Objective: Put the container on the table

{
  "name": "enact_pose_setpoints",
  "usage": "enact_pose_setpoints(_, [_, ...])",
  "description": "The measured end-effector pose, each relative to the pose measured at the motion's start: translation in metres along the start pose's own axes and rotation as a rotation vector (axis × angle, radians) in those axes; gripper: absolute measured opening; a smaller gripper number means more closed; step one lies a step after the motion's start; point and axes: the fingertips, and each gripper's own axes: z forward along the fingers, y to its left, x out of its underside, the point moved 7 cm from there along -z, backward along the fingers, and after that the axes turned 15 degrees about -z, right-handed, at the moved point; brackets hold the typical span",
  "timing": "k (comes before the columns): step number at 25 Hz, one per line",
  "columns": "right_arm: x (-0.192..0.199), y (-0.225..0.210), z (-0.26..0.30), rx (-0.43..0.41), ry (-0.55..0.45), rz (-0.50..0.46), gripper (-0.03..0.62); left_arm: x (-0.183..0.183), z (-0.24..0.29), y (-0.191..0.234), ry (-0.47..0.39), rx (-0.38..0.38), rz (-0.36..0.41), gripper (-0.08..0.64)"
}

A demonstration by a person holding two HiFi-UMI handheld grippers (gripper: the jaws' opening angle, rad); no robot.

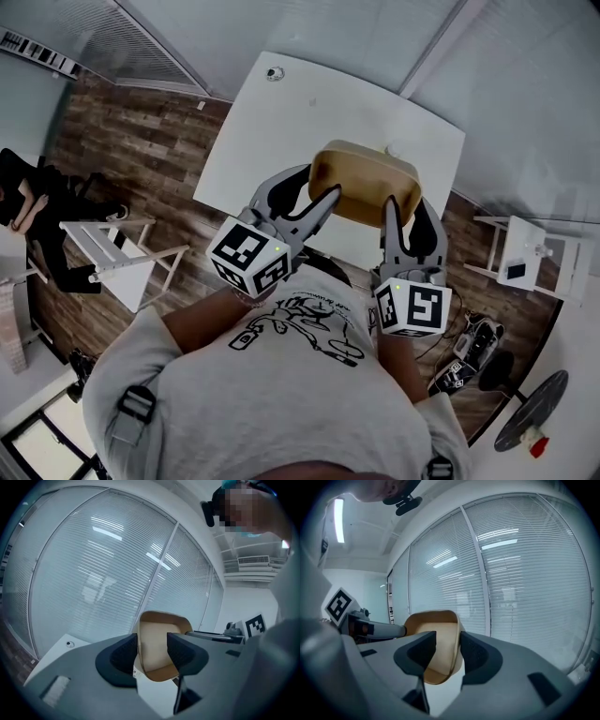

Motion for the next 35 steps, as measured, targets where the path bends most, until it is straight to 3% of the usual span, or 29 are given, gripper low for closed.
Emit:
enact_pose_setpoints(18, [-0.036,0.019,0.051,0.024,-0.02,-0.021,0.149,-0.056,0.003,0.04,-0.035,0.03,0.029,0.196])
enact_pose_setpoints(35, [0.012,0.043,0.057,0.007,0.113,0.046,0.149,-0.012,0.002,0.077,0.101,-0.014,-0.023,0.195])
